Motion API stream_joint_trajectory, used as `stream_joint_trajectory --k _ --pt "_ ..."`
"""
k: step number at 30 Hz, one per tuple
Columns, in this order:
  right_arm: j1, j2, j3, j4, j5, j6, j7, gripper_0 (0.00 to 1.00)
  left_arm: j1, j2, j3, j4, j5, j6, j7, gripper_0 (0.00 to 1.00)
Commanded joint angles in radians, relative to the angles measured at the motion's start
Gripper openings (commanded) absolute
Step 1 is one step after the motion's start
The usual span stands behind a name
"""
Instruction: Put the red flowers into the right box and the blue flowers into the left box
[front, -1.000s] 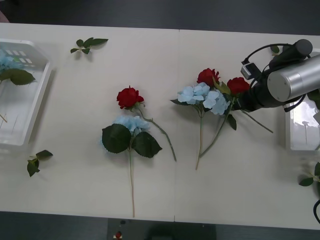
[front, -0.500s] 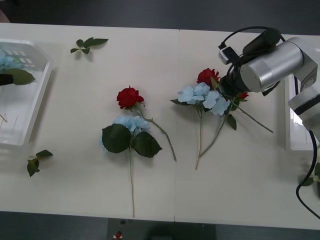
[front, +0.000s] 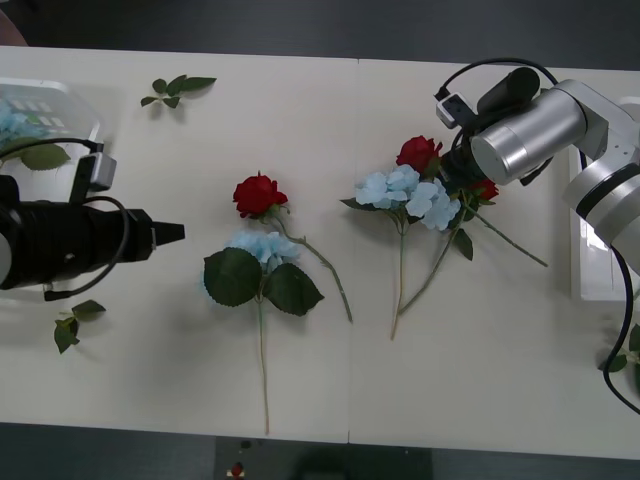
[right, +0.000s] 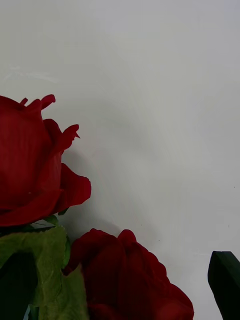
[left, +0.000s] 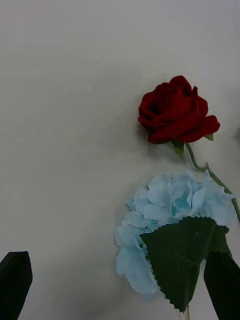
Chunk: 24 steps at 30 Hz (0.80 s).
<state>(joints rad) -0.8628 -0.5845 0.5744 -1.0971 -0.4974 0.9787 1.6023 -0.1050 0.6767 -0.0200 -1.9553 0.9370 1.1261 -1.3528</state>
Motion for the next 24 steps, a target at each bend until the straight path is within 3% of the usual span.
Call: stream_joint_trajectory --k 1,6,13,19,20,21,22,23,24 --pt "-0.028 -0.003 0.033 0.002 -0.024 -0.017 0.057 1.00 -0.001 -0.016 -0.063 -0.077 -0.081 0.049 0.113 1.00" --pt "-0.028 0.002 0.093 0.003 -0.033 -0.058 0.057 1.00 0.030 -0.052 -0.098 -0.195 -0.179 0.204 0.185 1.00" --pt "-0.028 0.038 0.107 0.016 -0.038 -0.081 0.057 1.00 0.105 -0.074 -0.144 -0.263 -0.207 0.212 0.201 1.00" --pt "-0.031 0.058 0.107 0.013 -0.092 -0.107 0.062 1.00 0.119 -0.169 -0.239 -0.261 -0.366 0.212 0.221 1.00" --pt "-0.031 0.058 0.107 0.013 -0.095 -0.109 0.065 0.89 0.125 -0.189 -0.255 -0.263 -0.394 0.212 0.225 1.00" --pt "-0.031 0.057 0.107 0.013 -0.096 -0.107 0.068 0.68 0.126 -0.197 -0.264 -0.263 -0.408 0.210 0.228 1.00" --pt "-0.031 0.058 0.107 0.011 -0.098 -0.109 0.068 0.40 0.130 -0.204 -0.271 -0.261 -0.420 0.208 0.231 1.00" --pt "-0.031 0.058 0.107 0.011 -0.105 -0.107 0.068 0.40 0.136 -0.221 -0.298 -0.261 -0.455 0.205 0.241 1.00" --pt "-0.031 0.057 0.107 0.011 -0.107 -0.107 0.068 0.00 0.140 -0.227 -0.310 -0.261 -0.472 0.202 0.244 1.00"
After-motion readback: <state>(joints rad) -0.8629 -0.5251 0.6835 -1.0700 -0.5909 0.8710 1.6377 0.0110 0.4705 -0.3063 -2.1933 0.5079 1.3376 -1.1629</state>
